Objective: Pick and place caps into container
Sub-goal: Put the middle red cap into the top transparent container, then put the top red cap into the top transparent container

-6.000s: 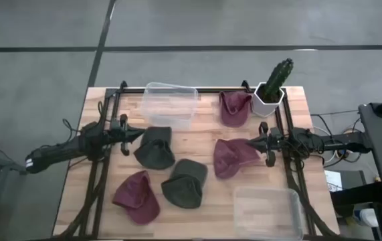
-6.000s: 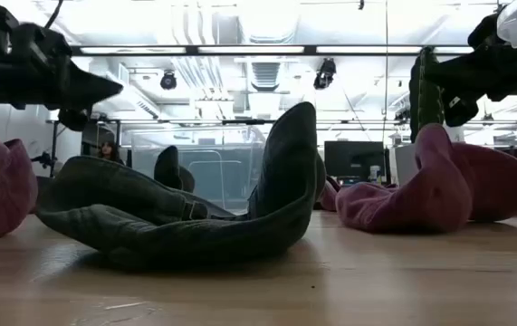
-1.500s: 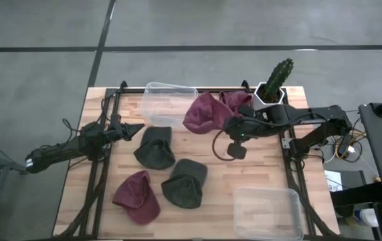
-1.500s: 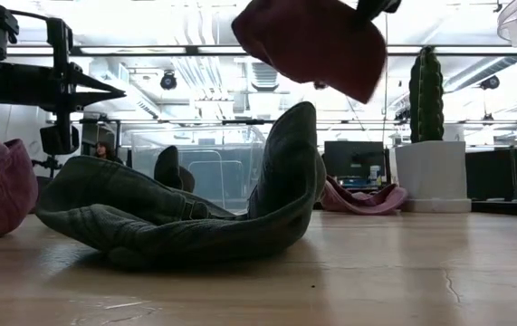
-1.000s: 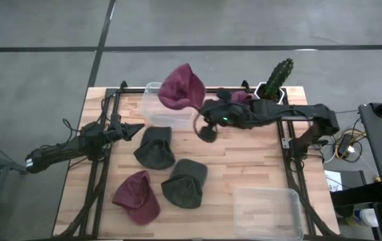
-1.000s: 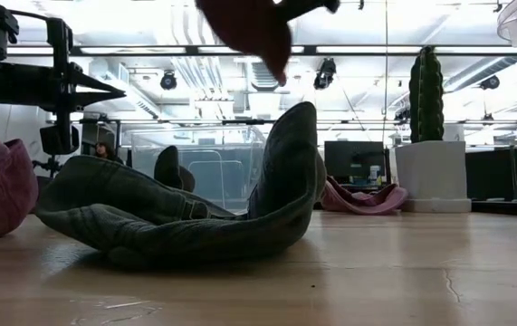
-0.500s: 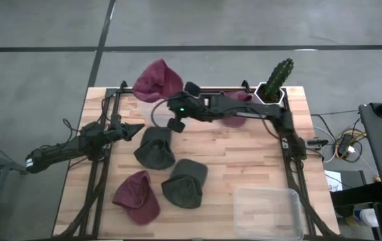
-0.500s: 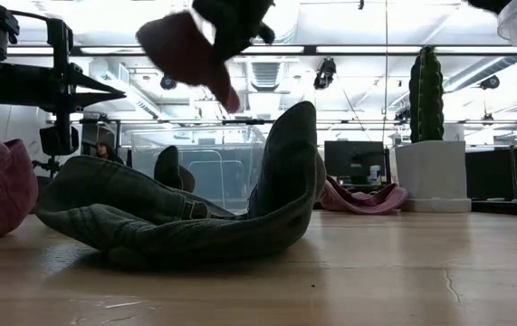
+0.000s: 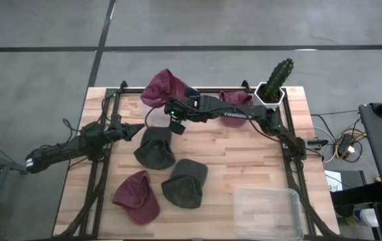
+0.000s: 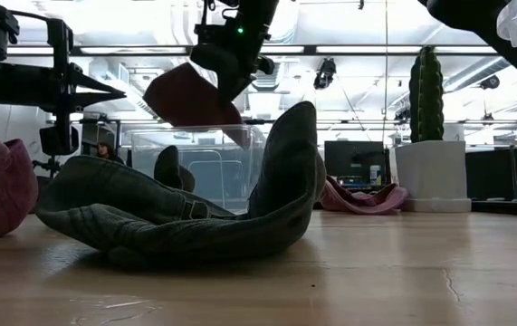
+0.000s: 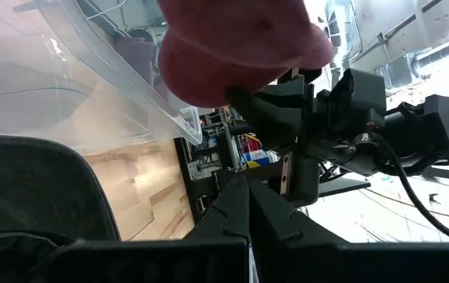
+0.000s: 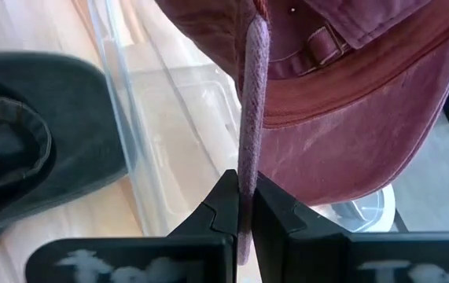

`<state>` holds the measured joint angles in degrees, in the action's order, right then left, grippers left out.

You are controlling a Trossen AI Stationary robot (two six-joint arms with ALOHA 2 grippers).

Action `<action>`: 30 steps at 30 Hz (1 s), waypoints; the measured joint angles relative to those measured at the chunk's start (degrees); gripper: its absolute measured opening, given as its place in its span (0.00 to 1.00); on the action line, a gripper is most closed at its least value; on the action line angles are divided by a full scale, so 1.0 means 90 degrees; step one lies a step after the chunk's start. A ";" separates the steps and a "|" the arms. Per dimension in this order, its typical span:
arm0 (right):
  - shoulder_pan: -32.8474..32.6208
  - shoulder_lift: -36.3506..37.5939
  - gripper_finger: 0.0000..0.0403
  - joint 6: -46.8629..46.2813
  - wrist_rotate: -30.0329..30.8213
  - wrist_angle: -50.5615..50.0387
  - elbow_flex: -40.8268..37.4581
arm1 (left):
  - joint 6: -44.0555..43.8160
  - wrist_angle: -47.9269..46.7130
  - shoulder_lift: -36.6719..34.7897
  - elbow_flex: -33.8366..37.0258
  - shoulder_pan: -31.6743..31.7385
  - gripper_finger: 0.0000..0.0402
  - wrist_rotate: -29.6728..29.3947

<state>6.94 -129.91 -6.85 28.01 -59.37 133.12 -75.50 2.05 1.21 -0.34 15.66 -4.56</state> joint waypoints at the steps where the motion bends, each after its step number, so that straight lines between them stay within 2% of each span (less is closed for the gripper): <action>1: 0.0013 0.0000 0.03 -0.0003 0.0000 0.0003 0.0000 | 0.0000 0.0001 0.0005 0.0000 0.0000 0.00 0.0000; 7: 0.0074 0.0000 0.03 -0.0086 0.0005 -0.0019 -0.0022 | 0.0002 0.0001 0.0002 0.0000 0.0000 0.00 0.0000; 10: 0.0086 0.0000 0.06 -0.0095 -0.0018 0.0006 -0.0022 | 0.0002 0.0001 0.0002 0.0000 -0.0001 0.00 0.0000; 14: 0.0094 -0.0015 0.21 -0.0118 -0.0280 0.0074 -0.0022 | 0.0002 0.0001 0.0002 0.0000 0.0000 0.00 0.0000; 19: 0.0092 -0.0027 0.45 -0.0366 -0.0276 0.0180 -0.0032 | 0.0002 0.0001 0.0002 0.0000 0.0000 0.00 0.0000; 22: 0.0067 -0.0024 0.56 -0.0223 -0.0272 0.0189 0.0067 | 0.0002 0.0001 0.0002 0.0000 0.0000 0.00 -0.0002; 26: 0.0031 0.0009 0.65 -0.0325 -0.0278 0.0148 0.0209 | 0.0005 -0.0001 0.0002 0.0000 -0.0001 0.00 -0.0001; 30: -0.0003 0.0098 0.68 -0.0789 -0.0280 -0.0142 0.0209 | 0.0005 -0.0004 0.0005 0.0000 0.0000 0.00 0.0000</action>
<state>6.92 -129.02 -13.95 25.49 -60.64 135.00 -75.46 2.02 1.26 -0.34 15.66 -4.56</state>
